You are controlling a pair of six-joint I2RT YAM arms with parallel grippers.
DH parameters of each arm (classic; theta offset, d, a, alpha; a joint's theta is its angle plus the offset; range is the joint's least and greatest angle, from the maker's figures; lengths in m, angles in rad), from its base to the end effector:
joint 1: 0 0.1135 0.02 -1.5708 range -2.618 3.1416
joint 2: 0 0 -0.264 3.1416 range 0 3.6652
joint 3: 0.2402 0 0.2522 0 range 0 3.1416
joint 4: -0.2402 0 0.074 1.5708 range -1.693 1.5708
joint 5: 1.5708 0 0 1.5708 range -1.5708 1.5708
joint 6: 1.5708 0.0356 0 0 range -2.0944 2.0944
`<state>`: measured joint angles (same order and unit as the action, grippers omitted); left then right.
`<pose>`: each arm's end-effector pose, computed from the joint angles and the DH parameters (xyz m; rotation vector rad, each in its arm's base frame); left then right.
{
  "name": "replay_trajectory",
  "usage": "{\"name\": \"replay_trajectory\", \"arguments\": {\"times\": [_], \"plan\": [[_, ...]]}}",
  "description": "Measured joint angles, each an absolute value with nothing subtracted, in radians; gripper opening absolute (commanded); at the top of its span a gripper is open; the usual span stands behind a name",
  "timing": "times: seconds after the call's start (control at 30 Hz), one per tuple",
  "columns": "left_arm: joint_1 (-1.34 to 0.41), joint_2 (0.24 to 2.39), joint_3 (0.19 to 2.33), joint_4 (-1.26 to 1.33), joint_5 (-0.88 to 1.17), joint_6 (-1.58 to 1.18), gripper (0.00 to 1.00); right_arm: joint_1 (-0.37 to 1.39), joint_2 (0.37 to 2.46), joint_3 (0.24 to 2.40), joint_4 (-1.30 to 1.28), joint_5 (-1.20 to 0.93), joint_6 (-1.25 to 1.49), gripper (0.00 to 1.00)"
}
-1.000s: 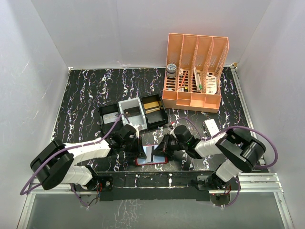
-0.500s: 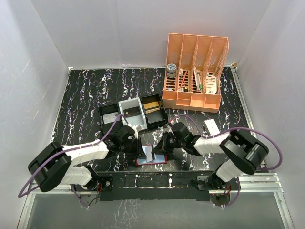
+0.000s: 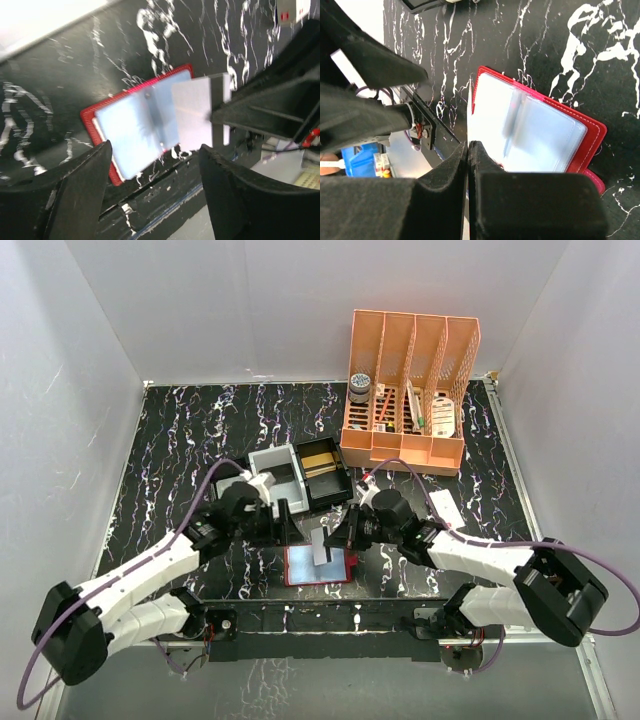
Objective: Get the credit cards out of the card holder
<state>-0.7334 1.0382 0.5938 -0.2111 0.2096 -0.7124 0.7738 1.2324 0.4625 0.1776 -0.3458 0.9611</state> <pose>0.1579 -0.1522 0.2235 0.1500 2.4060 -0.9743 0.1626 0.1758 0.1751 0.0023 2.4628 1.2728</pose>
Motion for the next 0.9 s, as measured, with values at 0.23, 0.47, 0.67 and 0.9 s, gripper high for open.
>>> {"name": "replay_trajectory", "arguments": {"times": [0.23, 0.47, 0.67, 0.9], "plan": [[-0.594, 0.95, 0.63, -0.369, 0.126, -0.69, 0.9, 0.775, 1.143, 0.492, 0.157, -0.304, 0.789, 0.0], [-0.593, 0.817, 0.71, -0.499, -0.014, -0.667, 0.99, 0.782, 1.097, 0.548, 0.155, -0.23, 0.514, 0.0], [-0.575, 0.839, 0.834, -0.588, -0.147, -0.609, 0.99, 0.792, 1.013, 0.548, 0.239, -0.243, 0.283, 0.0], [-0.373, 0.916, 0.89, -0.616, -0.149, -0.523, 0.99, 0.811, 1.071, 0.595, 0.255, -0.293, 0.108, 0.0]]}}
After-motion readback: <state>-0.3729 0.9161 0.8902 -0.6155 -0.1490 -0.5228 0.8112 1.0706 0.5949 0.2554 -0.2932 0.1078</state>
